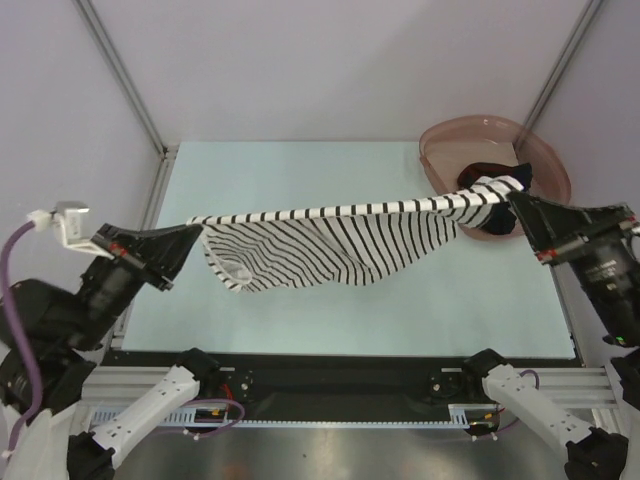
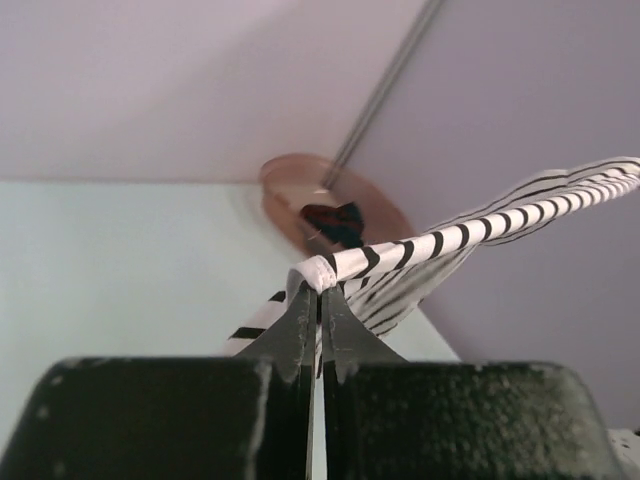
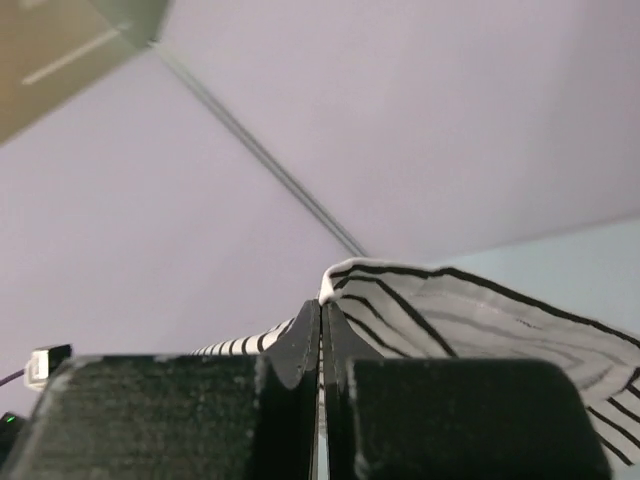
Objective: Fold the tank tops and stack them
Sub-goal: Flatten the tank top out
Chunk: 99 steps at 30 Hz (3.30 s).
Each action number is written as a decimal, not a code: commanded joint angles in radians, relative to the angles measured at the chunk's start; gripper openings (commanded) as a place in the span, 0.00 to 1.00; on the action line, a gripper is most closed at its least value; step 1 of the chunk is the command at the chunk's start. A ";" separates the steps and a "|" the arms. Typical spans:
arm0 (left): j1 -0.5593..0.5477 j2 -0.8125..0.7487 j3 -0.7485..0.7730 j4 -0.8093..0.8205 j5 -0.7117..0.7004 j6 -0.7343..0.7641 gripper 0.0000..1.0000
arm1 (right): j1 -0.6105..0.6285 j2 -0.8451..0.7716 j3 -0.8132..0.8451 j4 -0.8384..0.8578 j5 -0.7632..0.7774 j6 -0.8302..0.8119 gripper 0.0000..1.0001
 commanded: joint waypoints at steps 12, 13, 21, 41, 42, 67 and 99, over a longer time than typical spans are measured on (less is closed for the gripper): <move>0.014 0.112 -0.064 0.117 -0.198 -0.006 0.00 | -0.066 0.133 -0.029 0.042 0.108 -0.108 0.00; 0.015 0.151 -0.075 0.131 -0.212 -0.010 0.00 | -0.066 0.159 -0.032 0.060 0.122 -0.110 0.00; 0.064 0.304 0.090 0.154 -0.164 0.006 0.00 | -0.083 0.336 0.055 0.103 0.091 -0.111 0.00; 0.064 0.133 0.083 0.044 -0.114 0.016 0.00 | -0.103 0.110 0.054 0.002 -0.148 -0.073 0.00; 0.064 0.150 0.087 0.033 -0.126 0.011 0.00 | -0.103 0.117 0.049 -0.014 -0.151 -0.068 0.00; 0.242 0.728 -0.425 0.539 -0.128 -0.170 0.00 | -0.253 0.699 -0.419 0.450 -0.137 0.010 0.00; 0.379 1.302 0.154 0.466 -0.033 -0.015 0.97 | -0.369 1.338 0.097 0.666 -0.338 -0.033 0.73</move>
